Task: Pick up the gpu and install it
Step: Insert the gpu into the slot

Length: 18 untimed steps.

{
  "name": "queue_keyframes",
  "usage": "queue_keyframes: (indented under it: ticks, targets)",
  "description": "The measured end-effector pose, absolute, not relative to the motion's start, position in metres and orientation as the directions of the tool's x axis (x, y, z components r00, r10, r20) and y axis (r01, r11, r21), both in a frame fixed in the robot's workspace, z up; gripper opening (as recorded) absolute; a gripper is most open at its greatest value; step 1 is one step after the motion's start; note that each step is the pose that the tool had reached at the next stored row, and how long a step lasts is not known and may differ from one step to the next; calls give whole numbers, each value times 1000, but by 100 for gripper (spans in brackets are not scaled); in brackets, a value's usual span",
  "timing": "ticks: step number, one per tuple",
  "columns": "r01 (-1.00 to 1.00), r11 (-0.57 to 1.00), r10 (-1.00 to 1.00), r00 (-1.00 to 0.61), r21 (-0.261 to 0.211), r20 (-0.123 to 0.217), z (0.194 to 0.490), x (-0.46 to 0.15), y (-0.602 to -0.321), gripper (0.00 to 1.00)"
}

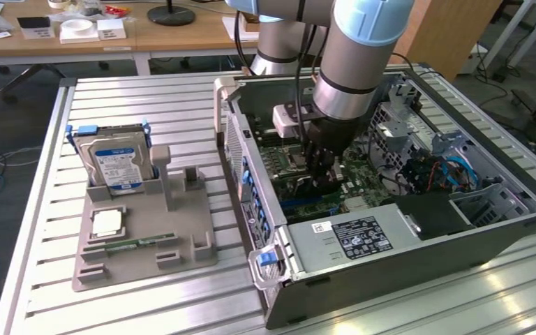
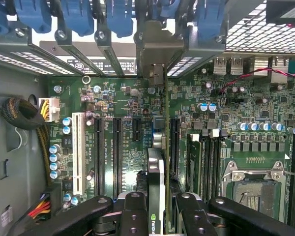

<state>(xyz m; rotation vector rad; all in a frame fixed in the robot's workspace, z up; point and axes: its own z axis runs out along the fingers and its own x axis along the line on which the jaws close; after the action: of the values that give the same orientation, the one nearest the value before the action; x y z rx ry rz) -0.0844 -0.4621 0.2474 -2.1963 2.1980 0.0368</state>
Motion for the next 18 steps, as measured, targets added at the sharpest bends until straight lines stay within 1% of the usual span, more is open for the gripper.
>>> queue_keyframes:
  ticks: [18]
  targets:
    - [-1000, 1, -999, -1, -7, -41, 248, -84, -462, 27]
